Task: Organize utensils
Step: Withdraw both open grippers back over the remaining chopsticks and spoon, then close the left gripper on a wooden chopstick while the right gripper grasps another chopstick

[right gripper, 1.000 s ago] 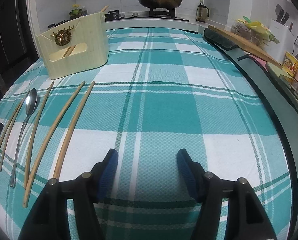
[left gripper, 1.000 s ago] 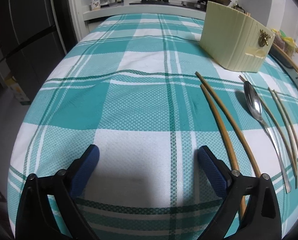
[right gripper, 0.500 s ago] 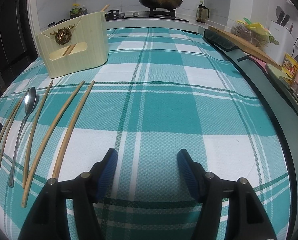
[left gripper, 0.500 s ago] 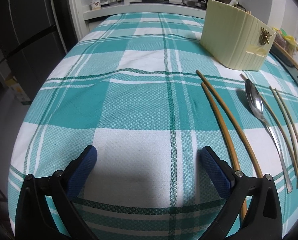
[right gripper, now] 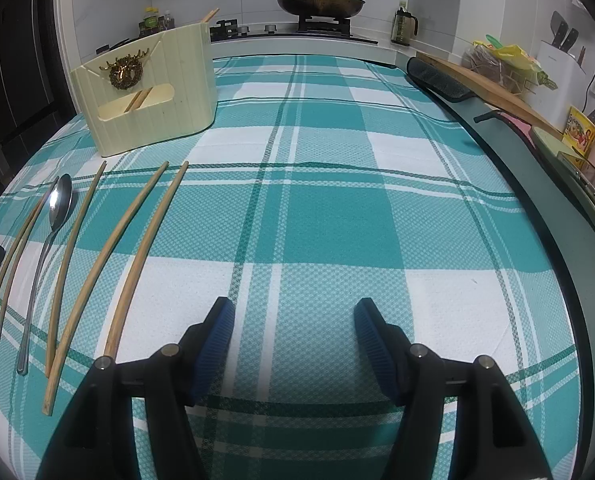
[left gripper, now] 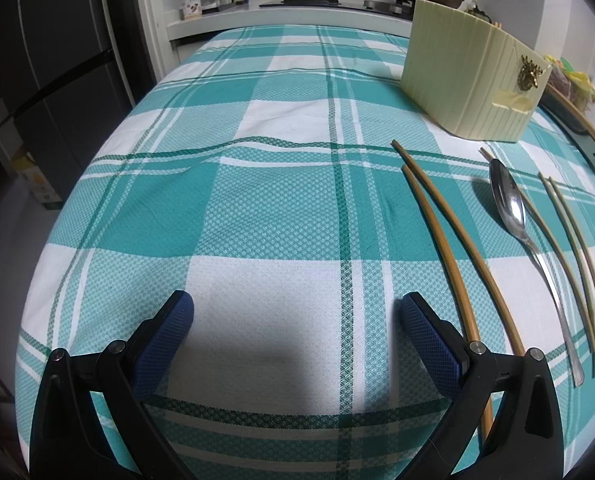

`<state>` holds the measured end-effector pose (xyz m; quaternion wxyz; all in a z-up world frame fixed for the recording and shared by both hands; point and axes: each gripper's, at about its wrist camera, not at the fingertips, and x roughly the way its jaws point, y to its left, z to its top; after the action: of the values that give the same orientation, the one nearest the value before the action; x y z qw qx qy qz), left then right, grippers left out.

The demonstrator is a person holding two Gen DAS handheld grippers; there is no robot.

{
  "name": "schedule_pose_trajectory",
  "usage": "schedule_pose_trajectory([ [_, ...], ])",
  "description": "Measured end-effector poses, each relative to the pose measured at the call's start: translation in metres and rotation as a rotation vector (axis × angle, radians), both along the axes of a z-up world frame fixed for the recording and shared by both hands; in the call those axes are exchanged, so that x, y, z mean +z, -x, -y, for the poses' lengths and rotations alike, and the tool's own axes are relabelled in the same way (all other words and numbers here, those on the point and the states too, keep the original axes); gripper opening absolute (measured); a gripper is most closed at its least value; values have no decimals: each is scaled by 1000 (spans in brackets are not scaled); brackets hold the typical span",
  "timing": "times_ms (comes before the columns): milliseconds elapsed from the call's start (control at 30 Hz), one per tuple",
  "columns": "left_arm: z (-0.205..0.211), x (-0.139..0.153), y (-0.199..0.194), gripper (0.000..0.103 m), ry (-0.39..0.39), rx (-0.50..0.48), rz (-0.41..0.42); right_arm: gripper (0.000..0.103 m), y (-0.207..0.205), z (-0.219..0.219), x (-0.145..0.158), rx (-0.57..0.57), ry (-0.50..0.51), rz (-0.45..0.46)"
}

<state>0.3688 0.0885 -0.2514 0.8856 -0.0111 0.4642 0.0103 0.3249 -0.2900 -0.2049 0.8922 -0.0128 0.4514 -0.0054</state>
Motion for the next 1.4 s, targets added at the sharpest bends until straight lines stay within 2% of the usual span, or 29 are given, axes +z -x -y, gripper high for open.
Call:
schedule_pose_trajectory([
  [367, -2, 1, 0, 103, 18, -5, 3, 65, 0, -1, 0, 0, 0, 0],
  [433, -7, 2, 1, 103, 50, -10, 11, 65, 0, 0, 0, 0, 1, 0],
  [533, -12, 8, 4, 102, 139, -26, 20, 65, 0, 0, 0, 0, 0, 0],
  [600, -10, 14, 7, 102, 211, -40, 18, 65, 0, -1, 0, 0, -1, 0],
  [667, 1, 20, 11, 102, 246, -59, 29, 65, 0, 0, 0, 0, 0, 0],
  [767, 21, 25, 11, 102, 209, -92, 43, 65, 0, 0, 0, 0, 0, 0],
  [933, 46, 7, 4, 102, 30, -82, 7, 65, 0, 0, 0, 0, 0, 1],
  [1000, 48, 4, 4, 102, -7, -76, 5, 65, 0, 0, 0, 0, 0, 1],
  [1067, 48, 3, 3, 103, -25, -65, 4, 65, 0, 0, 0, 0, 0, 1],
  [1233, 39, 2, 5, 103, -5, -58, -6, 65, 1, -1, 3, -8, -4, 0],
  [1333, 37, 2, 7, 103, -10, -54, -8, 65, 9, -16, 21, 34, -102, 38],
  [1400, 38, 2, 9, 103, -13, -51, -11, 65, 10, -40, 30, 104, -145, 46],
])
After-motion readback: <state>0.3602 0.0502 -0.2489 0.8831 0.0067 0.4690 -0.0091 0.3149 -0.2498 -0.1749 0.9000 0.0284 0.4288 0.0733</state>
